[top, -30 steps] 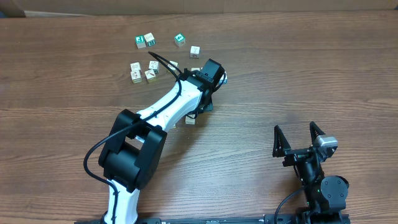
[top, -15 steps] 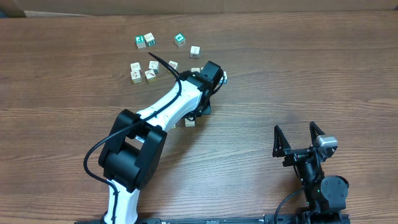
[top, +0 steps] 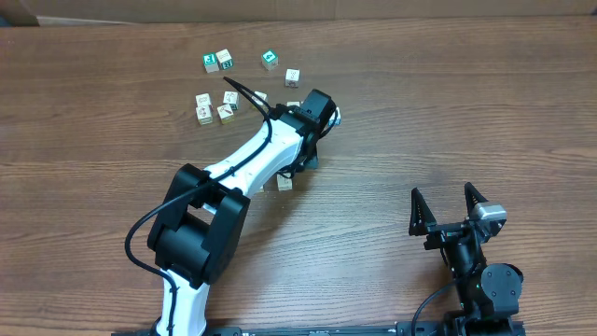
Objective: Form a horizontal line
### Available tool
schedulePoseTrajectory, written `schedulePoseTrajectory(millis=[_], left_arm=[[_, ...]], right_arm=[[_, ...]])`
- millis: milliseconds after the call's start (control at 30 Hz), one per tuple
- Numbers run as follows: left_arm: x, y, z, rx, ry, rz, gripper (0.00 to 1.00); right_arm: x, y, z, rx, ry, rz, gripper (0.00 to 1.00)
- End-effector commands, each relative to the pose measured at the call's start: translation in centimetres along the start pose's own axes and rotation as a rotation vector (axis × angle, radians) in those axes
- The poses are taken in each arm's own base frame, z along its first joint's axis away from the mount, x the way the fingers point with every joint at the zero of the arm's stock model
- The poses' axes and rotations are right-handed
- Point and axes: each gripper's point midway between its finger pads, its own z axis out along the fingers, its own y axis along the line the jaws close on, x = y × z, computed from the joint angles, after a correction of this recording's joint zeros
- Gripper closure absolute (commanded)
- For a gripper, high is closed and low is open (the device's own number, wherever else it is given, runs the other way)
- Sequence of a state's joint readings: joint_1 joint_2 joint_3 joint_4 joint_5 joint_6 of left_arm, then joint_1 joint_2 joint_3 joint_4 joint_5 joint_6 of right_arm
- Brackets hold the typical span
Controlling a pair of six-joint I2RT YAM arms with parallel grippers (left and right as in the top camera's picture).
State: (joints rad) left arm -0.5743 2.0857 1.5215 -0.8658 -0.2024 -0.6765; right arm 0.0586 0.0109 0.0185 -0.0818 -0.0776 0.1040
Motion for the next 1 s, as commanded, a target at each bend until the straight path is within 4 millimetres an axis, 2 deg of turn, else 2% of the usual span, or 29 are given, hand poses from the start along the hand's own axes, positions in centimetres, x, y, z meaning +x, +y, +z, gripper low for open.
schedulePoseTrajectory(millis=[0,367,500,767,967], left_arm=[[-0.7,-2.9,-1.2,0.127,0.004,0.013,0.96],[1.6,-5.2,-1.5,0.171,0.046,0.066,0.96],[1.9,-5.4,-1.5,0.172,0.046,0.073,0.96],[2.8,-3.9,-0.2,0.102,0.058,-0.029,0.96],[3.0,-2.8,0.5,0.056,0.045,-0.029,0.96]], right_arm=[[0.2,-0.2,0.0,0.01,-0.004,-0.004,0.0],[0.2,-0.2,0.0,0.01,-0.004,-0.004,0.0],[0.2,-0.2,0.0,0.01,-0.004,-0.004,0.0],[0.2,-0.2,0.0,0.01,-0.004,-0.004,0.0],[0.2,-0.2,0.0,0.01,-0.004,-0.004,0.0]])
